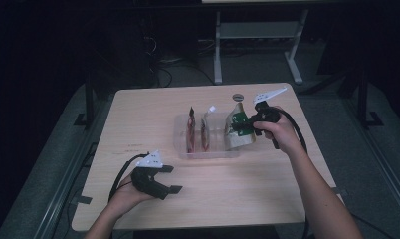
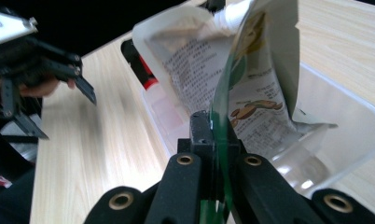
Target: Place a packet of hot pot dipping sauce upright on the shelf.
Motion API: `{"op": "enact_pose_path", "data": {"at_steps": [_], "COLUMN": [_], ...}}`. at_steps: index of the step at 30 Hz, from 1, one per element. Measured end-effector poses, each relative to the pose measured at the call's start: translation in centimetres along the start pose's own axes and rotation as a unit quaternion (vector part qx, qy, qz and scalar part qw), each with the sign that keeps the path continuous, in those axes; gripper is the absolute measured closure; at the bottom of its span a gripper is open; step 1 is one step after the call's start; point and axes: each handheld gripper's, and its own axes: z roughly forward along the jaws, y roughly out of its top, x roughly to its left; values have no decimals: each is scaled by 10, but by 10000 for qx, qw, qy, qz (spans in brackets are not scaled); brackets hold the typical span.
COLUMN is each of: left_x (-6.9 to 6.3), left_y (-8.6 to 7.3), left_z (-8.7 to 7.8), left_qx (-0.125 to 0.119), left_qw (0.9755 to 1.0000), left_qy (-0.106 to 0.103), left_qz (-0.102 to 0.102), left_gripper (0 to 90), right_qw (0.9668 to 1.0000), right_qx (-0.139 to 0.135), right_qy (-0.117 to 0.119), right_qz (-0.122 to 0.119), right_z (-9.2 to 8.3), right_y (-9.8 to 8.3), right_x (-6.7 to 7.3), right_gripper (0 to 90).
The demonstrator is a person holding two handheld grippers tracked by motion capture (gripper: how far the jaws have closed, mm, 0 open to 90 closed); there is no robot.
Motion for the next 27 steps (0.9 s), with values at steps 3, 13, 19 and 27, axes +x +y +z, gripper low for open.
{"op": "enact_pose_path", "data": {"at_steps": [3,13,19,27], "left_x": [0,-1,-1,-1], "left_y": [0,0,0,0], "left_z": [0,4,3,3], "left_qx": [6,76,52,41], "left_qw": [10000,10000,10000,10000], "left_qy": [-3,-46,-35,-30], "left_qz": [-3,22,-2,-7], "left_gripper": [200,199,199,199], "right_qw": [10000,9997,9993,9990], "right_qx": [-41,-185,-163,-202], "right_qy": [7,-121,-317,-392], "right_qz": [17,103,115,118], "right_z": [2,5,5,-7], "right_y": [1,4,4,4], "right_x": [-1,-5,-5,1], "right_gripper": [900,877,763,581]}}
